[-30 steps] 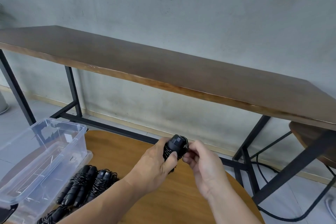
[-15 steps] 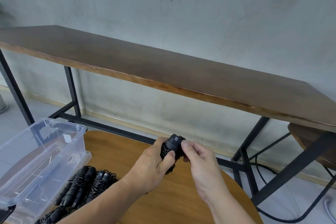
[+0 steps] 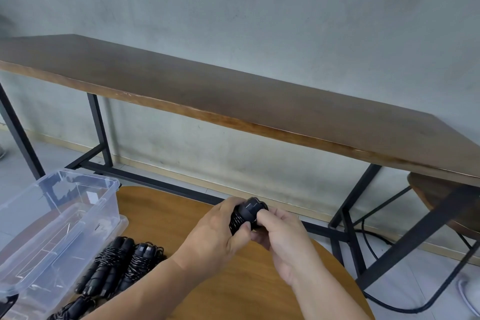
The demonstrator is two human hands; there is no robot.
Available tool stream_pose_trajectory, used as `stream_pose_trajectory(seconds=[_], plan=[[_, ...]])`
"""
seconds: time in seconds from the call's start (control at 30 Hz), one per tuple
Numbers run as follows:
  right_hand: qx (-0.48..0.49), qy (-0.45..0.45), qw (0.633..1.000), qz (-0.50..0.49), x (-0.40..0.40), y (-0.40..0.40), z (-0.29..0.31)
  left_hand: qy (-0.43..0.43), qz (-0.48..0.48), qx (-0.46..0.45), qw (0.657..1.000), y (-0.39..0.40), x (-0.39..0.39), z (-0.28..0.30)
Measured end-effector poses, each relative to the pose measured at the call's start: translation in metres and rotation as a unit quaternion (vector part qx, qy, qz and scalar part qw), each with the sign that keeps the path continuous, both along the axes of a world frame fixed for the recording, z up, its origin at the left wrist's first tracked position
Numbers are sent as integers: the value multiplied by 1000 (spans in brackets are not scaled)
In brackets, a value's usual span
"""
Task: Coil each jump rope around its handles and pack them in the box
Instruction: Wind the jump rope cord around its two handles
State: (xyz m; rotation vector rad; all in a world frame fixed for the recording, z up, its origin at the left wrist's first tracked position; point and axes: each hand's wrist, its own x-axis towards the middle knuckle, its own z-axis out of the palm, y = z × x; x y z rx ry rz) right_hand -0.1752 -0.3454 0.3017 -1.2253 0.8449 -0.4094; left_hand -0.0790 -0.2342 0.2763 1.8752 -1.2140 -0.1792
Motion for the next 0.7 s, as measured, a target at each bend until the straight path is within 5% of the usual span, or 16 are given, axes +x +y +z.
stream_pose_trajectory(seconds=[0.13, 0.33, 0.47, 0.7], plan=[[7, 26, 1000, 5, -2, -5, -4, -32, -2, 16, 999, 1, -1, 1], [-172, 135, 974, 63, -8, -9, 11, -65, 16, 44, 997, -6, -5, -2], [-134, 149, 977, 76, -5, -12, 10, -110, 27, 57, 992, -9, -9, -12], [-57, 66, 994, -63, 0, -4, -3, -73, 47, 52, 995, -10, -9, -11]])
